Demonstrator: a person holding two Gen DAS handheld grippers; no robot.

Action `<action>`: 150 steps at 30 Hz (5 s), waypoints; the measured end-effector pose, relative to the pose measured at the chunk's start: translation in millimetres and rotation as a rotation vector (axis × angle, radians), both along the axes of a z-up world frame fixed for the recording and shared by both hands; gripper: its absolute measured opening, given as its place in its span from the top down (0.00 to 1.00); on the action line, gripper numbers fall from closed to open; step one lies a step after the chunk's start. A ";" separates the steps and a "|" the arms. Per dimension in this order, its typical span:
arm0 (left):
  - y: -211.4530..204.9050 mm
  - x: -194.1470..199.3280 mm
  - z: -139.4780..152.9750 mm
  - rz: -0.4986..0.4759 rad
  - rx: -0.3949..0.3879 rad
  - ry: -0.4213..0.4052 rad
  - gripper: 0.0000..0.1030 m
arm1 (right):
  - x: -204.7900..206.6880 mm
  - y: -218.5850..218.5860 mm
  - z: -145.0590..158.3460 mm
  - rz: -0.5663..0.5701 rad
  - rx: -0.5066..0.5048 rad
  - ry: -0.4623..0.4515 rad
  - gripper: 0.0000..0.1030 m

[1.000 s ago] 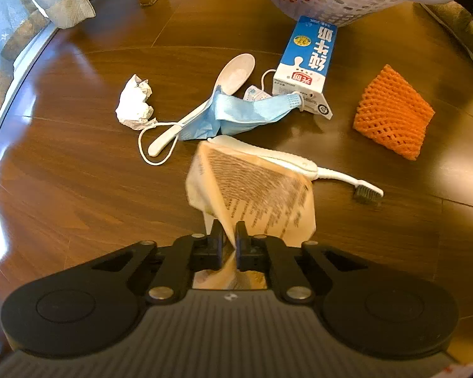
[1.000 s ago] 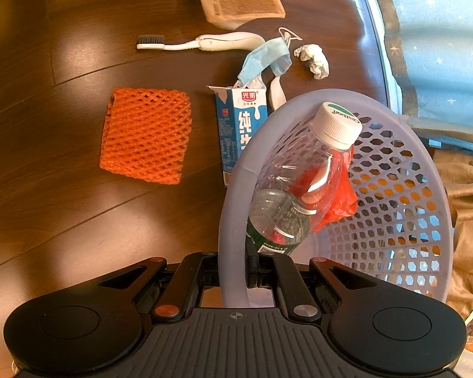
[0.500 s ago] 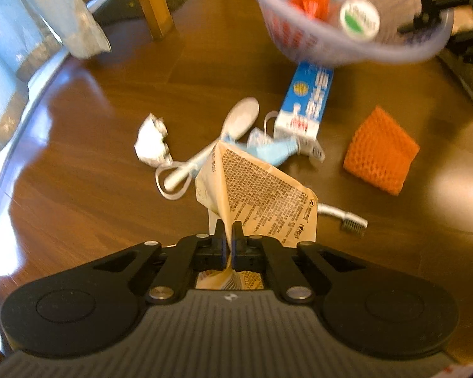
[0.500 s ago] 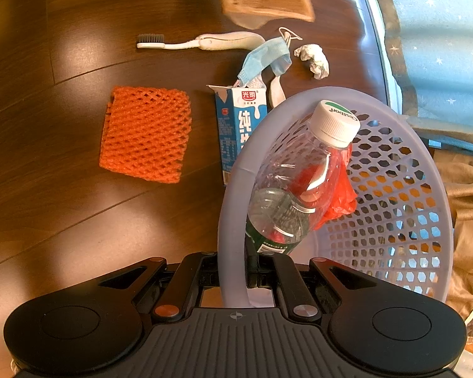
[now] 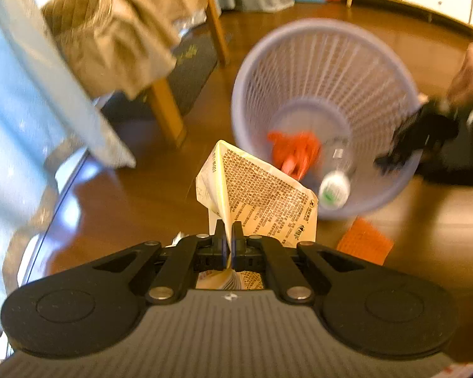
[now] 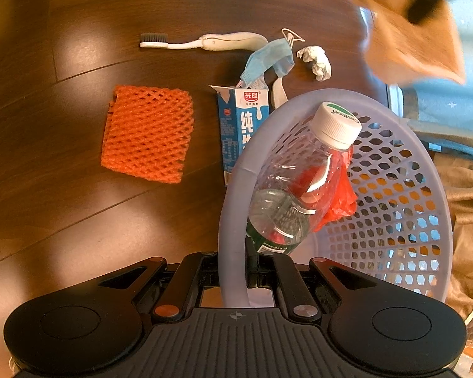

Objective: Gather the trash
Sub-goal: 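Carry the paper bag with the left tool over the basket held by the right tool, then open the left tool to drop the paper bag into the basket, then move the left tool to the white toothbrush and close on its handle, then lift the toothbrush with the left tool and carry it over the basket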

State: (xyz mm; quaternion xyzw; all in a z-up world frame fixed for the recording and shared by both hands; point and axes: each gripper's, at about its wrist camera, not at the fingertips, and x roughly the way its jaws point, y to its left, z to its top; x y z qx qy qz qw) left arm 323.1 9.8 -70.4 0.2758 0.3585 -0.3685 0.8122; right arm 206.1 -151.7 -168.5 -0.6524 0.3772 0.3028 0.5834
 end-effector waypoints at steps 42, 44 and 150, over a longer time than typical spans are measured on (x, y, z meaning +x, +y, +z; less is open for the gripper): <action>-32.3 13.1 -1.1 0.036 -0.109 -0.048 0.59 | -0.5 2.0 1.8 -0.009 0.014 0.006 0.97; -23.9 16.0 -2.9 0.059 -0.098 -0.052 0.59 | -0.3 2.1 1.6 -0.009 0.014 0.006 0.97; 49.8 -5.6 -149.7 0.359 0.065 0.166 0.84 | 3.6 1.6 -0.3 -0.022 0.020 0.002 0.97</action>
